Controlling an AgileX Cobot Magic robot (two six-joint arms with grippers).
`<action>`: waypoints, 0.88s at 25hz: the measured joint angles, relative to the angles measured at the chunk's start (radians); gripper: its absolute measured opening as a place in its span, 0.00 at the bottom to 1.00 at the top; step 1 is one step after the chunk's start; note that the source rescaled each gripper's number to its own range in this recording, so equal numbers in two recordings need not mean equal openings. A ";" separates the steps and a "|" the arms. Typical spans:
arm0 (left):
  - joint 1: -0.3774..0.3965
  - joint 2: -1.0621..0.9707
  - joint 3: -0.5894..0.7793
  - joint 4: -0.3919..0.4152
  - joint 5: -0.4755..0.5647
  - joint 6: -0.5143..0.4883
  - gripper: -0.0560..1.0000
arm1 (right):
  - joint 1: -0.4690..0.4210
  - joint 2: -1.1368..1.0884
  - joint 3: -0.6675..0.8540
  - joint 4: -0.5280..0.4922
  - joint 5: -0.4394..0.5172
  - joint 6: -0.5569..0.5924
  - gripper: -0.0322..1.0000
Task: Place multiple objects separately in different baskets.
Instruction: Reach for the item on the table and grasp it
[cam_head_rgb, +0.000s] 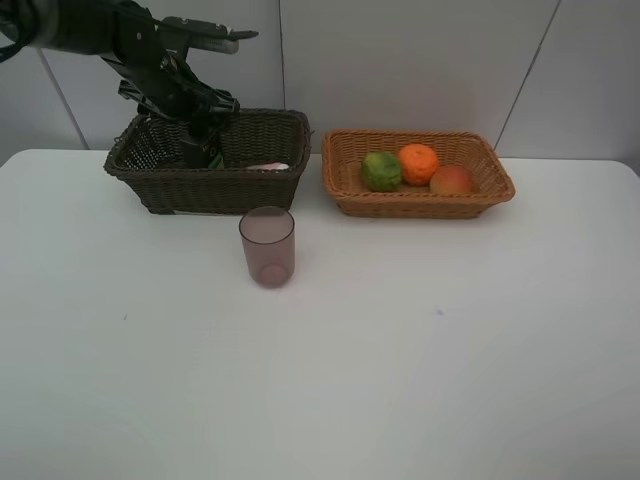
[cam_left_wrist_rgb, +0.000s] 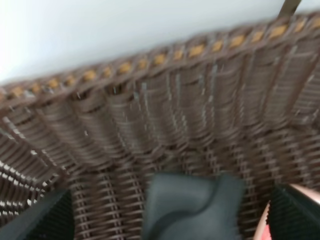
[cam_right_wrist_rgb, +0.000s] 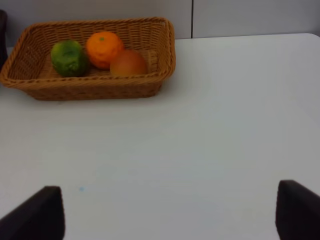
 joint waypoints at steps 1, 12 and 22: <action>0.000 -0.014 0.000 -0.006 0.004 0.000 1.00 | 0.000 0.000 0.000 0.000 0.000 0.000 0.86; -0.049 -0.153 0.000 -0.064 0.252 0.033 1.00 | 0.000 0.000 0.000 0.000 0.000 0.000 0.86; -0.231 -0.175 -0.001 -0.130 0.504 0.223 1.00 | 0.000 0.000 0.000 0.000 0.000 0.000 0.86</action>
